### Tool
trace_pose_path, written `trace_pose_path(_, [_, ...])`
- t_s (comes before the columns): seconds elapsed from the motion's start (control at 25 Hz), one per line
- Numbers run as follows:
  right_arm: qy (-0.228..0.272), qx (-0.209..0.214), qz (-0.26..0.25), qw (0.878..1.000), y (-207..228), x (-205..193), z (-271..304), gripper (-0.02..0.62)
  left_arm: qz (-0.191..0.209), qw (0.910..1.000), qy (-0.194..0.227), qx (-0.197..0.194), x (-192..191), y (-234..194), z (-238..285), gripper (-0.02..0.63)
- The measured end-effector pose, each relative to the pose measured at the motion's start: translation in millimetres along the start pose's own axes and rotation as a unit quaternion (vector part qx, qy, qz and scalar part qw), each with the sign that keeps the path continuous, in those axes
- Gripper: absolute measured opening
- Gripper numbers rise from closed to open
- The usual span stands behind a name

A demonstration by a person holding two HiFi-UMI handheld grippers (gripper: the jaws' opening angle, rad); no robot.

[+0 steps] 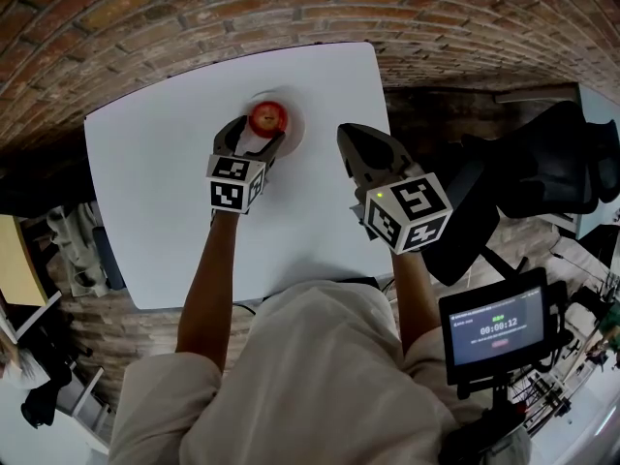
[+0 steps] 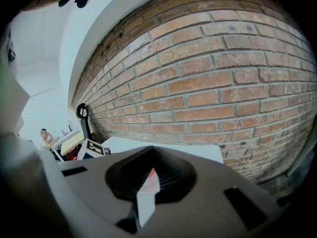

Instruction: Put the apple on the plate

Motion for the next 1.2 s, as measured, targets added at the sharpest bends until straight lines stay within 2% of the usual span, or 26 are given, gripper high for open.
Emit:
trace_pose_path(0.28, [0.001, 0.002, 0.000, 1.000, -1.4, 1.1, 0.6, 0.004, 0.007, 0.9998, 0.008, 0.015, 0.6, -4.8, -11.2, 0.350])
trace_pose_path(0.92, [0.022, 0.012, -0.024, 0.999, -20.1, 18.9, -15.2, 0.003, 0.022, 0.9977, 0.048, 0.043, 28.5, -4.0, -47.0, 0.350])
trace_pose_path(1.2, [0.043, 0.017, -0.046, 0.998, -37.8, 34.3, -30.7, 0.003, 0.052, 0.9919, 0.081, 0.084, 44.9, -0.9, -77.9, 0.348])
Point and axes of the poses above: the fingertips, and each gripper's own axes: z forward along the fingers, y to its right, x out of its top, the point moved 2 cm from there along -z, backward along the fingers, and after that the axes turned 6 degrees about x, right-handed, at the moved point
